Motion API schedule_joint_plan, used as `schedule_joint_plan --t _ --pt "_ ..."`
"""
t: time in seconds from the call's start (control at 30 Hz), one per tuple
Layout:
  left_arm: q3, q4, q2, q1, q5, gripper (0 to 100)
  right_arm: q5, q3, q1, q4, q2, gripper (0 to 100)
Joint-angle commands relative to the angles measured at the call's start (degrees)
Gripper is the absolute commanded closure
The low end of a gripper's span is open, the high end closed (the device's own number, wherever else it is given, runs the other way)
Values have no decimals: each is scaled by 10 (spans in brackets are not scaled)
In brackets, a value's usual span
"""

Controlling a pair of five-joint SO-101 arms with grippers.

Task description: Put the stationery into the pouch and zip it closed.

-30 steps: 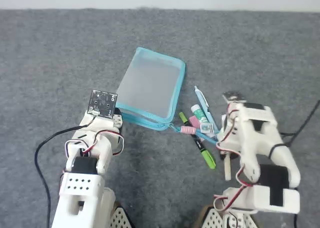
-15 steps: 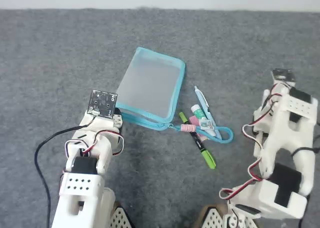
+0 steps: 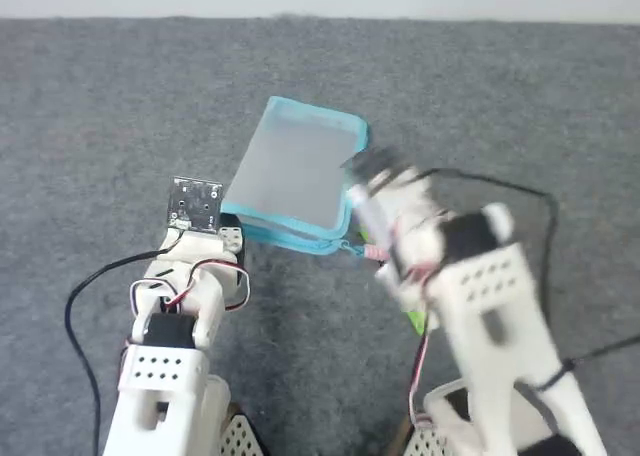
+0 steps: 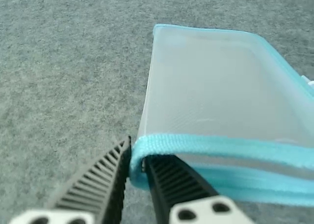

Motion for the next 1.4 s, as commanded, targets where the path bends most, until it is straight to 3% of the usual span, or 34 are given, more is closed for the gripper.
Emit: schedule_joint_plan --t 0.0,0.1,0.3,0.67,0.97,1.17,1.37 --pt "-36 -33 6 1 12 988 7 18 -116 3 -40 993" --pt "-36 -34 6 19 24 988 7 16 -153 2 -19 993" --pt "-36 -34 6 56 25 988 5 -2 -154 -3 58 993" --pt "-35 -34 6 57 24 988 -39 -139 -46 4 206 993" --pt "-30 -35 6 62 22 988 -62 -306 -42 71 348 993" --pt "-5 -50 6 126 -26 988 -62 -446 -39 116 429 993" --pt "10 -73 6 134 -28 988 -67 -520 -23 118 493 992"
